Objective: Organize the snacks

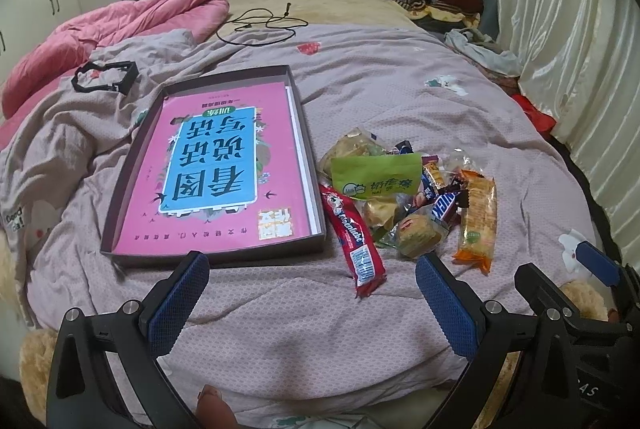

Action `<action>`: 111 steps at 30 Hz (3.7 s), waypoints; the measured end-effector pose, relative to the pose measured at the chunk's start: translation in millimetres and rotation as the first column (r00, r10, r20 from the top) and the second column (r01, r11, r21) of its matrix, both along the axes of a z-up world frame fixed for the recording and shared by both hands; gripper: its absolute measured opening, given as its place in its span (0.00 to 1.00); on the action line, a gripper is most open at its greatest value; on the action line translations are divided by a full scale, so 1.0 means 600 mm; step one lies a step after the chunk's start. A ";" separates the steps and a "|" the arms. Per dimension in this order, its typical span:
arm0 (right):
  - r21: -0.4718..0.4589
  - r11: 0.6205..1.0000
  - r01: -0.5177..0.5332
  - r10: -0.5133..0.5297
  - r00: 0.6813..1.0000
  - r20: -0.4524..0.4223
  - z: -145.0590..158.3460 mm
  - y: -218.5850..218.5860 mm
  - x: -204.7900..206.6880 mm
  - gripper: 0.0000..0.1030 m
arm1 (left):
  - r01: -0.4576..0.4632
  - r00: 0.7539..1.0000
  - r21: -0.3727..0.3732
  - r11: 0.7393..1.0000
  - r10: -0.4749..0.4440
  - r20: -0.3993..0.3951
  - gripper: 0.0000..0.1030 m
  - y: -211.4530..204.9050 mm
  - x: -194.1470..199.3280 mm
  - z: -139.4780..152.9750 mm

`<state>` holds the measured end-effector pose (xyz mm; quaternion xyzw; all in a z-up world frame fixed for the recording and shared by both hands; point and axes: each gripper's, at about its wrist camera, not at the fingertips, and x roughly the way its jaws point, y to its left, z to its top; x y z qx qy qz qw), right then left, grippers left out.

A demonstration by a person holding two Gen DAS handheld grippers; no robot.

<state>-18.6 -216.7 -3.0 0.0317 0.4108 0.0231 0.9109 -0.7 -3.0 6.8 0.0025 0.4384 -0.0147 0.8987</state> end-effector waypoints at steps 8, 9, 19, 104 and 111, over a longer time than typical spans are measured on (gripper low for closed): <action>0.001 1.000 -0.002 0.002 1.000 -0.005 -0.004 -0.001 0.000 1.00 | 0.002 1.000 -0.002 1.000 -0.002 -0.003 1.00 -0.002 0.003 -0.001; 0.001 1.000 -0.002 0.002 1.000 -0.007 -0.005 -0.001 0.000 1.00 | 0.002 1.000 -0.003 1.000 -0.002 -0.005 1.00 -0.002 0.004 -0.001; 0.005 1.000 -0.002 0.002 1.000 -0.017 -0.015 -0.001 0.003 1.00 | 0.013 1.000 -0.018 1.000 -0.013 -0.013 1.00 -0.001 0.005 -0.005; 0.379 0.925 -0.025 0.081 0.988 -0.133 -0.109 -0.116 0.133 0.23 | 0.374 0.924 -0.086 0.924 -0.379 -0.056 0.37 -0.095 0.089 -0.052; 0.366 0.929 -0.053 0.093 0.991 -0.093 -0.094 -0.109 0.125 0.23 | 0.352 0.935 -0.080 0.933 -0.354 -0.024 0.37 -0.085 0.088 -0.015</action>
